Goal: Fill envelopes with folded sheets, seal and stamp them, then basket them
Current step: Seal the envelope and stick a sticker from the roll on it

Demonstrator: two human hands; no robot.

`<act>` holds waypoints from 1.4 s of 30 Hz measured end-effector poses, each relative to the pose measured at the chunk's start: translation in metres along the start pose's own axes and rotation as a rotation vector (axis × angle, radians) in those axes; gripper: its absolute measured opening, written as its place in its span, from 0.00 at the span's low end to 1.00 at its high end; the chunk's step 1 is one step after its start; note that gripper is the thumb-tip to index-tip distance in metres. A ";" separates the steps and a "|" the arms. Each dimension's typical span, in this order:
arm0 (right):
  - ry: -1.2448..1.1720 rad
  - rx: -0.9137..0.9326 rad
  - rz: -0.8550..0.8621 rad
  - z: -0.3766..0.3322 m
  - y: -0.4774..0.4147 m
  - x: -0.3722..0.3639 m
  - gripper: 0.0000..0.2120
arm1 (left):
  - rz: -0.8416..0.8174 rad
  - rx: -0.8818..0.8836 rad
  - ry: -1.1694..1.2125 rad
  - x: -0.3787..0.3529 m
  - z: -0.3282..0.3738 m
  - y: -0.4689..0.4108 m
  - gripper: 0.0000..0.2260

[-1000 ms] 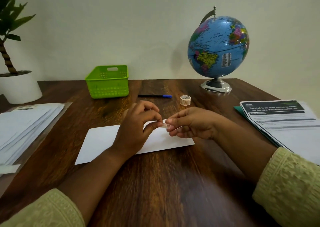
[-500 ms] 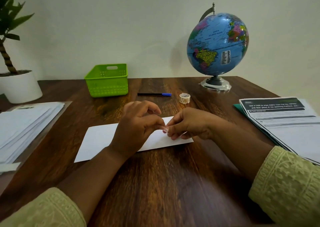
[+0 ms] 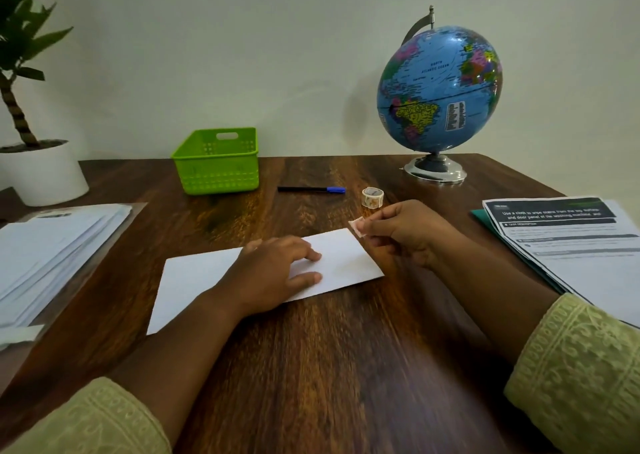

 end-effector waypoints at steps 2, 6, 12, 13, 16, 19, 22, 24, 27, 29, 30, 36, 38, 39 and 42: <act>0.039 -0.002 0.010 0.002 -0.001 -0.003 0.04 | 0.061 0.078 -0.107 -0.002 -0.001 0.000 0.18; 0.192 0.017 -0.022 0.011 -0.003 -0.017 0.05 | 0.149 0.107 -0.210 -0.003 0.003 0.001 0.18; 0.308 0.044 -0.004 0.019 -0.011 -0.029 0.08 | 0.242 -0.141 -0.049 0.003 0.021 0.001 0.17; 0.310 0.042 0.000 0.019 -0.012 -0.029 0.08 | 0.240 -0.147 -0.027 0.003 0.022 0.001 0.17; 0.313 0.025 -0.002 0.019 -0.013 -0.031 0.10 | 0.215 -0.142 0.028 0.002 0.019 0.001 0.15; 0.336 0.014 -0.016 0.018 -0.015 -0.032 0.10 | 0.184 -0.137 0.016 0.001 0.018 0.000 0.14; 0.340 0.018 -0.022 0.019 -0.017 -0.032 0.11 | 0.174 -0.132 0.021 0.001 0.019 0.000 0.14; 0.347 0.031 -0.025 0.021 -0.019 -0.033 0.11 | 0.171 -0.124 0.024 0.001 0.019 0.000 0.14; 0.362 0.040 -0.024 0.022 -0.020 -0.034 0.11 | 0.154 -0.117 0.029 0.001 0.018 0.000 0.13; 0.380 0.053 -0.019 0.022 -0.021 -0.035 0.11 | 0.136 -0.130 0.035 0.001 0.018 0.001 0.12; 0.393 0.065 -0.017 0.022 -0.021 -0.035 0.10 | 0.130 -0.135 0.034 0.001 0.018 0.000 0.12; 0.488 0.135 -0.031 0.022 -0.022 -0.035 0.10 | 0.151 -0.164 -0.058 0.002 0.020 0.001 0.11; 0.509 0.131 -0.019 0.022 -0.023 -0.035 0.13 | 0.184 -0.191 -0.121 0.003 0.023 0.001 0.11; 0.526 0.121 -0.009 0.022 -0.023 -0.035 0.16 | 0.193 -0.201 -0.145 0.003 0.024 0.001 0.11; 0.594 0.093 0.023 0.021 -0.024 -0.033 0.21 | 0.195 -0.211 -0.186 0.003 0.027 0.001 0.12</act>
Point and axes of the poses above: each hand's wrist, its own y-axis away from the middle knuckle, its own x-axis out of the back of the hand, z = x × y, the point moved 2 cm from there along -y, towards the middle knuckle, and after that the axes turned 9 degrees about -y, right-handed, at the moved point
